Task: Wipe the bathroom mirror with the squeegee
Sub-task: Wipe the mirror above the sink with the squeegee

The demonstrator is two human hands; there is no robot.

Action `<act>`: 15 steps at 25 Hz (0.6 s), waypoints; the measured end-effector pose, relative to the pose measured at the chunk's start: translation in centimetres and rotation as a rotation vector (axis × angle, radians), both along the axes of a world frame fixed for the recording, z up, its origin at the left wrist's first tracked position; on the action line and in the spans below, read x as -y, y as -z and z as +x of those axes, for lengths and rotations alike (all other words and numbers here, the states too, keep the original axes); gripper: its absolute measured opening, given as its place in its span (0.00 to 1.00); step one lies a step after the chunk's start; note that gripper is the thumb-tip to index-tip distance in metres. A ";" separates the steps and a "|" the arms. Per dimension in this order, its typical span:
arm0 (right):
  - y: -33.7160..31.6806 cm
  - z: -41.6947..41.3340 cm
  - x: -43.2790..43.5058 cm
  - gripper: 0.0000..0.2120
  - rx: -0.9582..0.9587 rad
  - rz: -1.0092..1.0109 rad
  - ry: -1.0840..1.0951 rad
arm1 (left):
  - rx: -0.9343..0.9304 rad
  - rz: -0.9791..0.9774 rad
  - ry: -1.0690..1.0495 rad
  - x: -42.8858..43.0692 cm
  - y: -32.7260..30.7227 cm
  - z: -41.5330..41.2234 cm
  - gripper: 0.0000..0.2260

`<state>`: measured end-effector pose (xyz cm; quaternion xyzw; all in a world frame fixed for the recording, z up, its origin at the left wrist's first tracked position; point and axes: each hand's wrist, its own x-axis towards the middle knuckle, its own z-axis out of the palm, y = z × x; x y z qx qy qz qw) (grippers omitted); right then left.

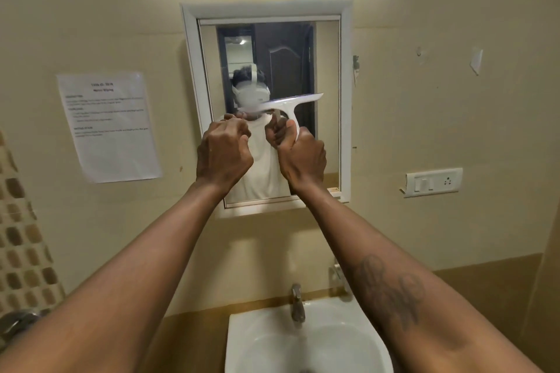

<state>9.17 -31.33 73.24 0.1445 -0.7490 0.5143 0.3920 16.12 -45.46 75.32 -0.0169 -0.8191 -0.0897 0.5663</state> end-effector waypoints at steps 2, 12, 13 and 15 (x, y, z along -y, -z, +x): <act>-2.6 -0.4 0.5 0.23 -0.056 -0.036 -0.020 | -0.005 0.005 -0.012 0.4 -2.5 -0.1 0.10; -11.6 -3.2 1.3 0.20 -0.173 -0.116 0.043 | -0.112 -0.059 -0.025 1.4 -9.5 -1.1 0.10; -12.1 -3.6 1.4 0.20 -0.169 -0.122 0.035 | -0.116 -0.064 -0.022 1.5 -9.8 -1.3 0.10; -13.2 -4.6 1.6 0.21 -0.173 -0.136 0.018 | -0.118 -0.076 -0.025 1.6 -10.3 -1.8 0.11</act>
